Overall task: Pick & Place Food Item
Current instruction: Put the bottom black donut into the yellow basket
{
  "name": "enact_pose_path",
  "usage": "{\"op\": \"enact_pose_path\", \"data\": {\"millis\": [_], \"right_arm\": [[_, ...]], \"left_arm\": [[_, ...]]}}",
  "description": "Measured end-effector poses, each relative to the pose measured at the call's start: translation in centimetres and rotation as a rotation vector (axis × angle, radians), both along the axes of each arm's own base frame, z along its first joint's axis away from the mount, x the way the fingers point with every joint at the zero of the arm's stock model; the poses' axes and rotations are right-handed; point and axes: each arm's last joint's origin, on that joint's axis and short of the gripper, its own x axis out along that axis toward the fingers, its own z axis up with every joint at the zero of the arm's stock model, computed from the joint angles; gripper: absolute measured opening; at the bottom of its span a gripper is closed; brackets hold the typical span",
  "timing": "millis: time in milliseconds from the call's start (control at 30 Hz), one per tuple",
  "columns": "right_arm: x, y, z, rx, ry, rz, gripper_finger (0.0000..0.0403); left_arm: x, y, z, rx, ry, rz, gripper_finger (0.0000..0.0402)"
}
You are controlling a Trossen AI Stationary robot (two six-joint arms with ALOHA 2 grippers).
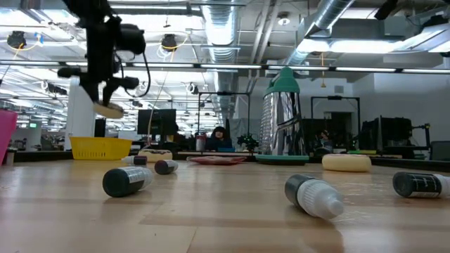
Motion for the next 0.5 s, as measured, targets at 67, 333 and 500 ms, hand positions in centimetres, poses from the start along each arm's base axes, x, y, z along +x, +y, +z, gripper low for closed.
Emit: {"op": "enact_pose_path", "data": {"millis": [67, 333, 500], "right_arm": [[-0.1, -0.1, 0.3, 0.002, -0.008, -0.009, 0.0113], [-0.6, -0.3, 1.7, 0.013, -0.052, -0.023, 0.0113], [-0.7, -0.4, 2.0, 0.01, -0.057, -0.025, 0.0113]], "left_arm": [[-0.4, 0.5, -1.1, 0.012, -0.071, 0.065, 0.0076], [-1.5, 1.4, -4.0, 0.066, -0.256, 0.237, 0.0076], [-2.1, 1.6, -5.1, 0.088, -0.329, 0.337, 0.0076]]}}
